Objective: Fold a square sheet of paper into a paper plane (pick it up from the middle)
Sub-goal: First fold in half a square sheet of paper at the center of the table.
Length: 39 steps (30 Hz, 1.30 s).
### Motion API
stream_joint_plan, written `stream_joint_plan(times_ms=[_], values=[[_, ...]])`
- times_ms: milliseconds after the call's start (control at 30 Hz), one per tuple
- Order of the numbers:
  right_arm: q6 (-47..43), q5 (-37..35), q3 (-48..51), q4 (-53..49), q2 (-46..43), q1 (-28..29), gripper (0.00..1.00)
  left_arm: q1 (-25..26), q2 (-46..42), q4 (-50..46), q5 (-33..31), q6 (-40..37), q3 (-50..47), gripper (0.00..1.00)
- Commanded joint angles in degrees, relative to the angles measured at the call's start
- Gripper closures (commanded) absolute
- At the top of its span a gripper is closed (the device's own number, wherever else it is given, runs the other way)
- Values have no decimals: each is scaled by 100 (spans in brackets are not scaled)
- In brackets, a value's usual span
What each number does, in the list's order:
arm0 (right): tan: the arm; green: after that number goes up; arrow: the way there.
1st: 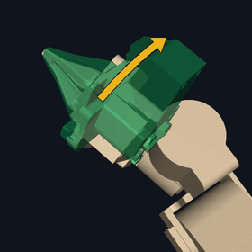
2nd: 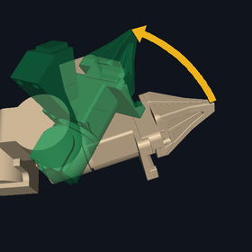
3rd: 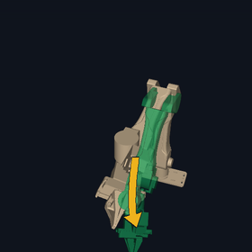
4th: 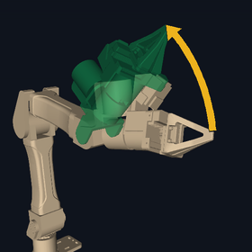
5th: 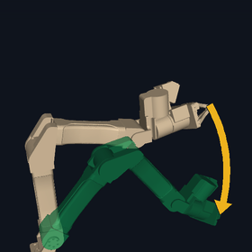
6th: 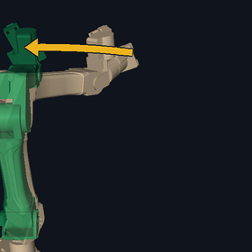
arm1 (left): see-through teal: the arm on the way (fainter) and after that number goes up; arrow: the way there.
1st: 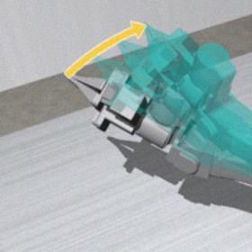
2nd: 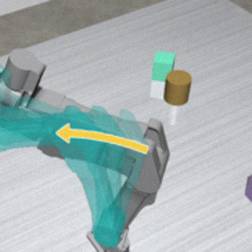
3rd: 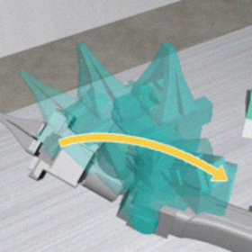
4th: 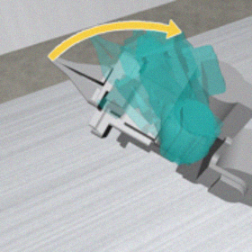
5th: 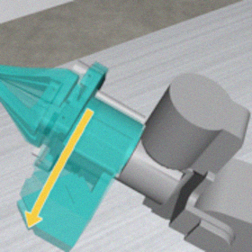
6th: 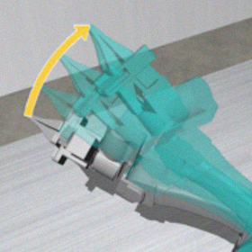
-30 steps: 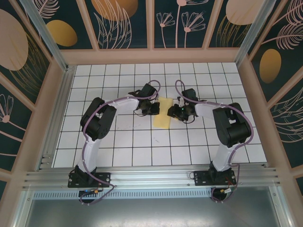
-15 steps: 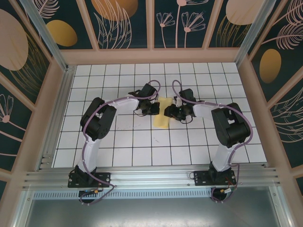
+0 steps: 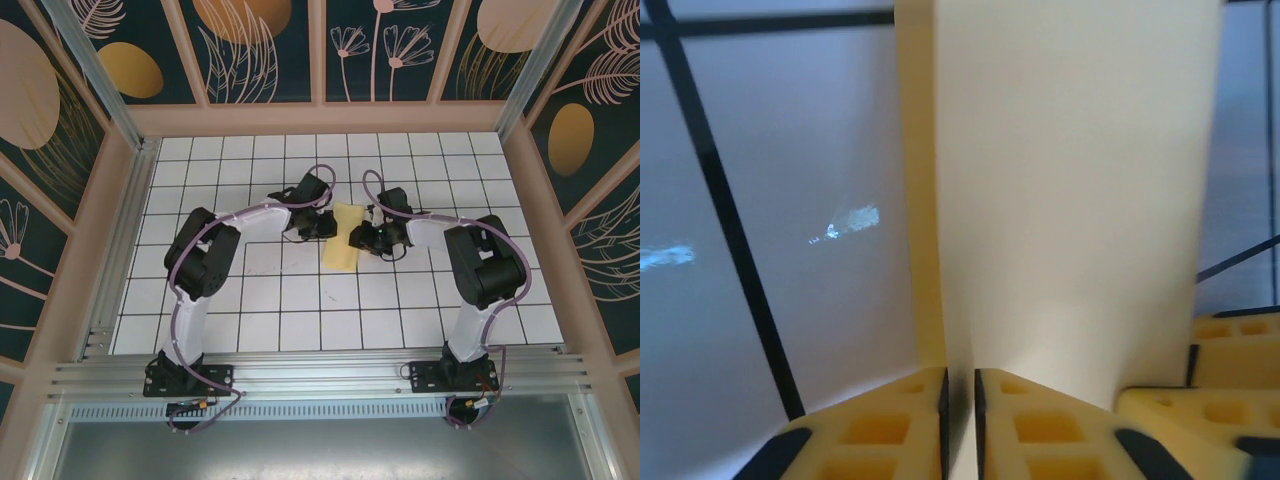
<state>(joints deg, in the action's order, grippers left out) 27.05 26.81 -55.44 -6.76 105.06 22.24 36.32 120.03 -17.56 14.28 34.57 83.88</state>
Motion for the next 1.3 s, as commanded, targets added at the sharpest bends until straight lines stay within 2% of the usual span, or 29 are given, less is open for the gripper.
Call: stream_joint_plan(times_ms=[0,167,333,533,933,1267], values=[[-244,-391,-87,-360,275,13,69,-46,-584,187,-411,307,-201,79],[-411,-402,-105,-468,388,9,69,-109,-844,446,-601,529,-676,76],[-511,-357,-74,-477,407,5,70,-122,-874,646,-452,622,-903,74],[-749,324,38,-278,332,-109,71,-120,-832,772,-261,614,-1047,73],[-1122,1117,126,-180,352,-230,75,-120,-789,829,-270,634,-1184,73],[-871,1586,359,43,39,291,77,-136,-2043,1652,-543,1309,-2680,73]])
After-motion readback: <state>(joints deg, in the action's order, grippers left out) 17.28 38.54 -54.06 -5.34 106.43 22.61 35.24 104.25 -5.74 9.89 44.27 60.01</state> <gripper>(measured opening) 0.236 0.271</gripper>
